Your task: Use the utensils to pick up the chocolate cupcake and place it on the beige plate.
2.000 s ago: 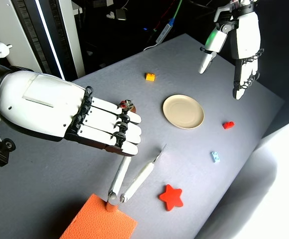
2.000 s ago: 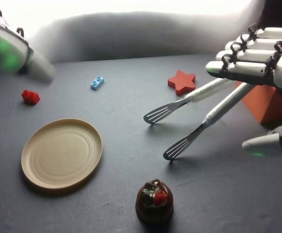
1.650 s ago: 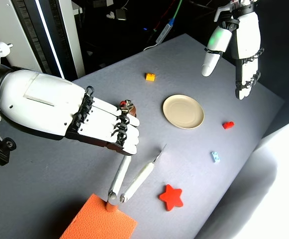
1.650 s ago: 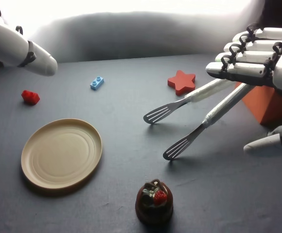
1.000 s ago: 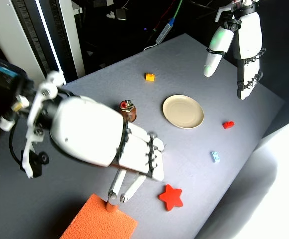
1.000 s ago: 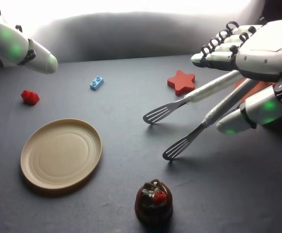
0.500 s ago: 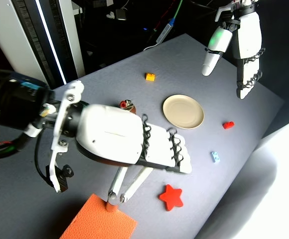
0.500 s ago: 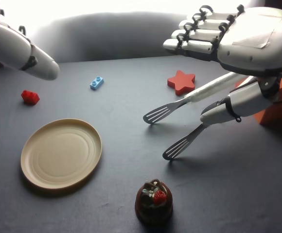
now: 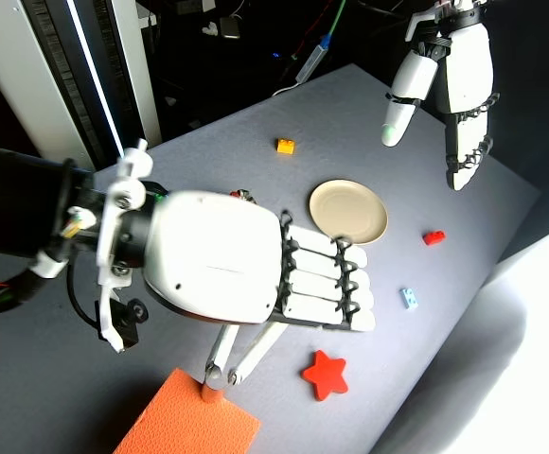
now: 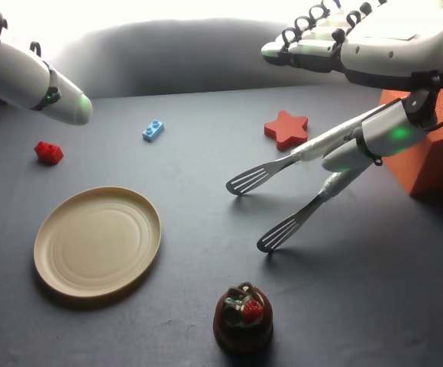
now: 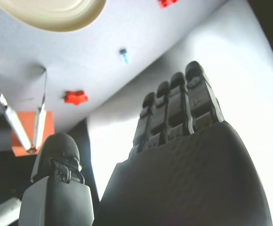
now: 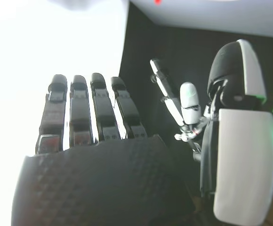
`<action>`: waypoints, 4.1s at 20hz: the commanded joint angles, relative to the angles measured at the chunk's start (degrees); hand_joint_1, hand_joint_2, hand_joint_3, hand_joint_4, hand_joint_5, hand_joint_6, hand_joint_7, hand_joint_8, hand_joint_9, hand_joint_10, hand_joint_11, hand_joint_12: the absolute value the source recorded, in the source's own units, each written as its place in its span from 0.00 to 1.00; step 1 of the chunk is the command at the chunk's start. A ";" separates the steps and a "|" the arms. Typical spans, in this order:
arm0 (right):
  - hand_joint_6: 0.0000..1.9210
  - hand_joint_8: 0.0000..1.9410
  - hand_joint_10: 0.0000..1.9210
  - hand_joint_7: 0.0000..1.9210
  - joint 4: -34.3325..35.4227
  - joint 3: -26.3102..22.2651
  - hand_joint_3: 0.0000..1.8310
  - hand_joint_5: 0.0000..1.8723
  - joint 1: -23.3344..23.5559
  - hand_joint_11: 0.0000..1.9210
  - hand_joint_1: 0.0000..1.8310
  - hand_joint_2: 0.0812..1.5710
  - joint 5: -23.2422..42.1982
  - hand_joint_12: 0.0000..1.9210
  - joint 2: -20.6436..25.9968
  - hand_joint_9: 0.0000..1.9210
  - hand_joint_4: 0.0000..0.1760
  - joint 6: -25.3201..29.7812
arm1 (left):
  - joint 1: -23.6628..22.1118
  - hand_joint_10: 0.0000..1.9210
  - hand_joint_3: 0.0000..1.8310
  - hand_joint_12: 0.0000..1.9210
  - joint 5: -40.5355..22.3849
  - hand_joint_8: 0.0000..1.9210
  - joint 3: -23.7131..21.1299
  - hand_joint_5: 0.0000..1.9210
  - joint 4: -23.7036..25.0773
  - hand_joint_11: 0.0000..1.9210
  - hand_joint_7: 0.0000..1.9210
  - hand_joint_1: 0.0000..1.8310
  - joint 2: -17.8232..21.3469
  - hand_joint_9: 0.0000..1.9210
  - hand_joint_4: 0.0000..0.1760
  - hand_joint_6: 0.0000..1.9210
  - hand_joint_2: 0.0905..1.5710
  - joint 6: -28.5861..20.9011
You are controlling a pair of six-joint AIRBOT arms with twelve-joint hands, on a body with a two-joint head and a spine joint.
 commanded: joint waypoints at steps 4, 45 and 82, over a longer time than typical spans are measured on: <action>0.00 0.00 0.00 0.00 0.26 0.77 0.01 0.00 -0.76 0.00 0.37 0.61 5.57 0.00 0.00 0.00 0.00 1.99 | -0.57 0.00 0.00 0.03 -2.69 0.00 0.16 0.00 2.06 0.02 0.01 0.10 0.34 0.03 0.00 0.00 0.72 0.07; 0.00 0.00 0.00 0.00 -20.34 2.27 0.00 0.00 0.97 0.00 0.48 0.66 -2.80 0.00 -2.37 0.00 0.00 15.29 | -0.63 0.00 0.00 0.12 -1.21 0.00 -0.82 0.04 1.87 0.00 0.05 0.14 0.40 0.06 0.00 0.00 0.70 -0.85; 0.00 0.00 0.00 0.00 68.96 11.44 0.00 0.00 0.16 0.00 0.45 0.66 -29.91 0.00 -13.24 0.00 0.00 -67.82 | -0.71 0.00 0.00 0.08 -1.18 0.00 -1.53 0.02 1.87 0.00 0.04 0.14 0.31 0.05 0.00 0.00 0.71 -0.96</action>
